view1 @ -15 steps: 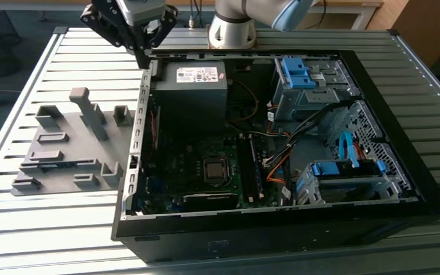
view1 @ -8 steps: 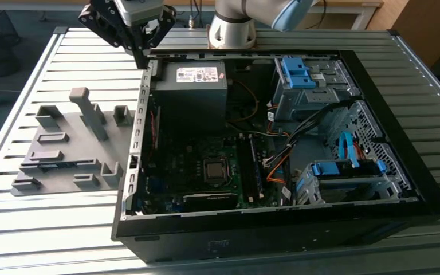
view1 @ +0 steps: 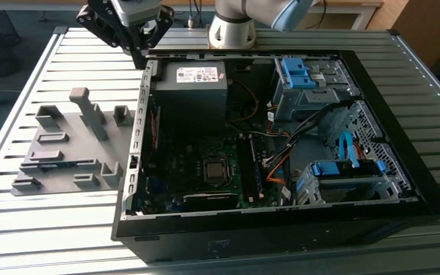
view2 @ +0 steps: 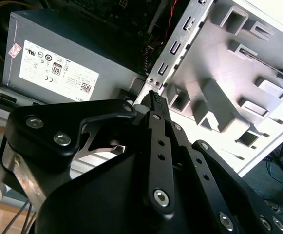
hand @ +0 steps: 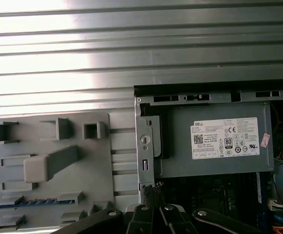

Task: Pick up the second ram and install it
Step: 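Reach for the second ram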

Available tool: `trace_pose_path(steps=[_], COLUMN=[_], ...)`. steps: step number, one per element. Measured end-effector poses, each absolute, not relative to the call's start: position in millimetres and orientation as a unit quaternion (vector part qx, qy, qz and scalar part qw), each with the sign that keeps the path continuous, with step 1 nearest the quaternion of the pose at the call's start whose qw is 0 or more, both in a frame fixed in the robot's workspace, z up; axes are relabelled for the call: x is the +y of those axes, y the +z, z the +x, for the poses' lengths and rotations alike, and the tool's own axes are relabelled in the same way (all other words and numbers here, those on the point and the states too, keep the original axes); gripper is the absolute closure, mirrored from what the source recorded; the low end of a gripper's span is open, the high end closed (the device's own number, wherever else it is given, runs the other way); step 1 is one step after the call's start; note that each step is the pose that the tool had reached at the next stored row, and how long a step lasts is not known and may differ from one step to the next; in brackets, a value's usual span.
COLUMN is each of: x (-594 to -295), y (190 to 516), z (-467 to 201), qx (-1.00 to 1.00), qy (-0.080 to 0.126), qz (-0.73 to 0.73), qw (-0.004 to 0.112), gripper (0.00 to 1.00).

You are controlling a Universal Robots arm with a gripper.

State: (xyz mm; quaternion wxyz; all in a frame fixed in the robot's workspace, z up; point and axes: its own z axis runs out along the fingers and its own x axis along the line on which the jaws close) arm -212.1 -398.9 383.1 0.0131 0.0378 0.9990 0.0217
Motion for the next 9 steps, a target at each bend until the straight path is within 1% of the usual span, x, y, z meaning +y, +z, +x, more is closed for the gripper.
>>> trace_pose_path(steps=[9], x=[-398.9], y=[382.4], z=[-215.2], qx=[0.999], qy=[0.022], qz=[0.038], qw=[0.013], gripper=[0.89])
